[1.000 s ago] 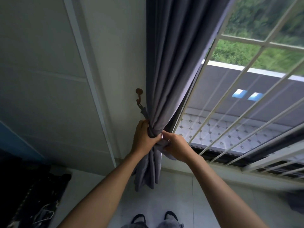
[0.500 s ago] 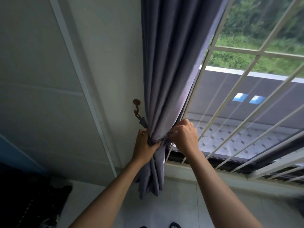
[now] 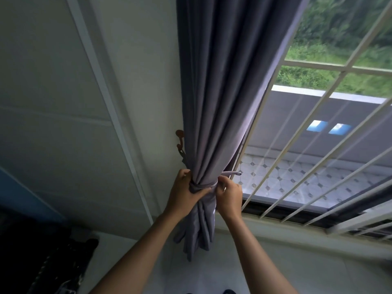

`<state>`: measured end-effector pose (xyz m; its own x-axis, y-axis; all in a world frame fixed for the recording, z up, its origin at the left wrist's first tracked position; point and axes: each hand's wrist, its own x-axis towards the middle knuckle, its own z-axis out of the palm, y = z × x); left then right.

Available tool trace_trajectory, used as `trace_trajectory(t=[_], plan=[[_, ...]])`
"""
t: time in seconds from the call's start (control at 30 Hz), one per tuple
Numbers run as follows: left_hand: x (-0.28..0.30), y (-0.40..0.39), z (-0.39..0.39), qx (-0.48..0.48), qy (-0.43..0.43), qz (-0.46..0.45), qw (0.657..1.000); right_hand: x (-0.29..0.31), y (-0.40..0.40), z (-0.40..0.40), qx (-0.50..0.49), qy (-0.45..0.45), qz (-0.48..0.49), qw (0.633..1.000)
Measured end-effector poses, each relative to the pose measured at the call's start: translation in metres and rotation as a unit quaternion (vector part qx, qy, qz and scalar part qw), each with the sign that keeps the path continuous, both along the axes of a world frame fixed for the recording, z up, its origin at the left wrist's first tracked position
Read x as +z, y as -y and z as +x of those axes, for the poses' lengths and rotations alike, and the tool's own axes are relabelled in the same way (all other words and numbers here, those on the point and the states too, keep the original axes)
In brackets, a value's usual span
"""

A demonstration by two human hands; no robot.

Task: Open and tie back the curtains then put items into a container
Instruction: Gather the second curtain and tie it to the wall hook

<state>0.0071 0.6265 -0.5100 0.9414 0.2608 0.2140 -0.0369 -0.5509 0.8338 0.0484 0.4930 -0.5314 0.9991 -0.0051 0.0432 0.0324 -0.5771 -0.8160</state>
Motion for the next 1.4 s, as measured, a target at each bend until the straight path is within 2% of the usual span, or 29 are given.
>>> trace_trajectory(t=[0.1, 0.2, 0.27, 0.4, 0.53, 0.57, 0.6, 0.67, 0.73, 0.83, 0.9, 0.93, 0.97, 1.0, 1.03, 1.07, 1.1, 1.23, 1.3, 1.4], plan=[[-0.003, -0.003, 0.001, 0.007, 0.015, 0.026, 1.0, 0.009, 0.0, 0.003, 0.061, -0.048, 0.095, 0.992], [-0.008, -0.008, 0.004, 0.009, 0.022, 0.093, 0.995, 0.024, -0.003, 0.001, 0.113, -0.093, 0.247, 0.958], [-0.006, -0.011, 0.004, 0.002, 0.028, 0.118, 0.993, 0.029, -0.004, -0.001, 0.148, -0.109, 0.297, 0.937], [0.001, -0.021, 0.007, -0.07, -0.047, -0.003, 0.996, 0.031, -0.005, 0.0, 0.174, -0.146, 0.321, 0.92], [0.007, -0.026, 0.028, -0.013, -0.146, -0.063, 0.987, 0.026, -0.007, 0.001, 0.144, -0.172, 0.367, 0.903], [0.008, -0.026, 0.034, 0.0, -0.188, -0.113, 0.976, 0.027, -0.008, 0.001, 0.139, -0.175, 0.381, 0.897], [0.005, -0.027, 0.04, 0.007, -0.221, -0.126, 0.967, 0.028, -0.01, 0.001, 0.136, -0.175, 0.392, 0.893], [0.004, -0.025, 0.047, 0.006, -0.232, -0.057, 0.971, 0.03, -0.012, 0.001, 0.134, -0.176, 0.406, 0.887], [0.007, -0.022, 0.048, 0.031, -0.231, -0.12, 0.965, 0.03, -0.012, 0.002, 0.129, -0.181, 0.409, 0.885], [0.006, -0.016, 0.055, -0.044, -0.226, -0.125, 0.965, 0.028, -0.009, 0.007, 0.121, -0.184, 0.386, 0.896], [-0.008, -0.024, 0.062, -0.056, -0.141, -0.081, 0.985, 0.027, -0.007, 0.009, 0.117, -0.186, 0.373, 0.901], [-0.008, -0.024, 0.063, -0.038, -0.121, -0.112, 0.985, 0.027, -0.007, 0.01, 0.116, -0.187, 0.372, 0.902], [0.004, -0.021, 0.06, -0.037, -0.18, -0.211, 0.96, 0.026, -0.007, 0.01, 0.116, -0.188, 0.371, 0.902], [0.015, -0.017, 0.059, -0.013, -0.192, -0.242, 0.951, 0.024, -0.007, 0.01, 0.117, -0.188, 0.368, 0.903], [0.014, -0.017, 0.056, 0.066, -0.168, -0.21, 0.961, 0.024, -0.009, 0.009, 0.117, -0.184, 0.363, 0.906], [0.014, -0.015, 0.053, 0.06, -0.231, -0.225, 0.945, 0.023, -0.01, 0.007, 0.114, -0.174, 0.355, 0.911], [0.01, -0.016, 0.053, 0.054, -0.239, -0.224, 0.943, 0.023, -0.012, 0.004, 0.102, -0.16, 0.349, 0.918], [0.009, -0.01, 0.047, 0.084, -0.193, -0.277, 0.938, 0.006, -0.015, -0.016, -0.001, -0.134, 0.336, 0.932], [0.007, -0.006, 0.044, 0.1, -0.174, -0.321, 0.925, -0.012, -0.016, -0.035, -0.006, -0.142, 0.287, 0.947], [0.008, 0.0, 0.04, 0.136, -0.132, -0.468, 0.863, -0.028, -0.026, -0.052, 0.021, -0.121, 0.176, 0.977]])
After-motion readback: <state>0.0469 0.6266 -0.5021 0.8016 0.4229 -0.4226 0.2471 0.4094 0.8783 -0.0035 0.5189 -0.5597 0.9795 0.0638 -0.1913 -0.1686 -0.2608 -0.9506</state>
